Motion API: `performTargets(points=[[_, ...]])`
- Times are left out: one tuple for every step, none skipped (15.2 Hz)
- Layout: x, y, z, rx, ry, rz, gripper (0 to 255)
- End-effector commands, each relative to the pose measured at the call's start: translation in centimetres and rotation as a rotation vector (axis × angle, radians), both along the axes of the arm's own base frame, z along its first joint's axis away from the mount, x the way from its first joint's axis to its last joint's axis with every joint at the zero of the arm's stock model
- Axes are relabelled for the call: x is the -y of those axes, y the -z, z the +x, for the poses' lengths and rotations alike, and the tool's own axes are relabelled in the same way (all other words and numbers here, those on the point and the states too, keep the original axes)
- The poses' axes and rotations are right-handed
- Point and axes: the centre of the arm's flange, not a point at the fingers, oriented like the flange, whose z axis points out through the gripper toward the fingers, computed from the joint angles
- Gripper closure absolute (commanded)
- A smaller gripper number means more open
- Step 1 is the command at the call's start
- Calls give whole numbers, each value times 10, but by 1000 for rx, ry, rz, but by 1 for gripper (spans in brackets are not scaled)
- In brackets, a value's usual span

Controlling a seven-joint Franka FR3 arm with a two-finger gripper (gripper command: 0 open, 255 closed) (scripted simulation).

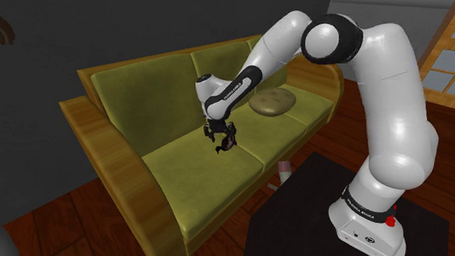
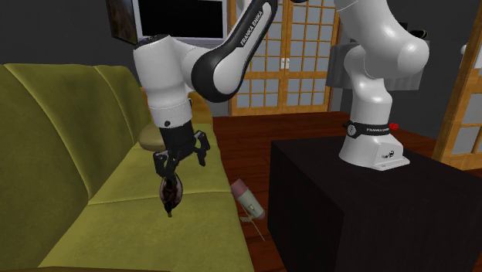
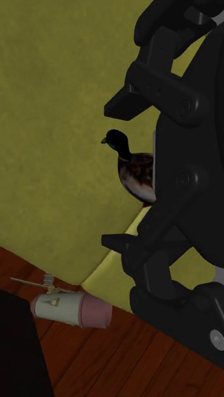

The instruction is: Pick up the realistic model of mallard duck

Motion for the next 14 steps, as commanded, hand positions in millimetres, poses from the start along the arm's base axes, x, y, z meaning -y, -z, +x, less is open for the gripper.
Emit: performTargets(points=[[6, 20, 16, 4, 43, -11, 0], [8, 30, 25, 6, 64, -16, 0], [11, 40, 33, 7, 84, -20, 0], [15, 50, 42, 9, 105, -25, 0], [18, 60, 50, 11, 126, -30, 0], [22, 70, 58, 13, 147, -34, 0], [25, 80, 66, 15, 167, -39, 0], [29, 88, 73, 16, 184, -43, 0], [29, 94, 73, 16, 184, -43, 0], [29, 99, 73, 16, 184, -43, 0], [29, 104, 73, 16, 184, -43, 0], [29, 109, 73, 16, 184, -43, 0], [29, 115, 73, 16, 184, -43, 0], [29, 120, 73, 16, 184, -43, 0]])
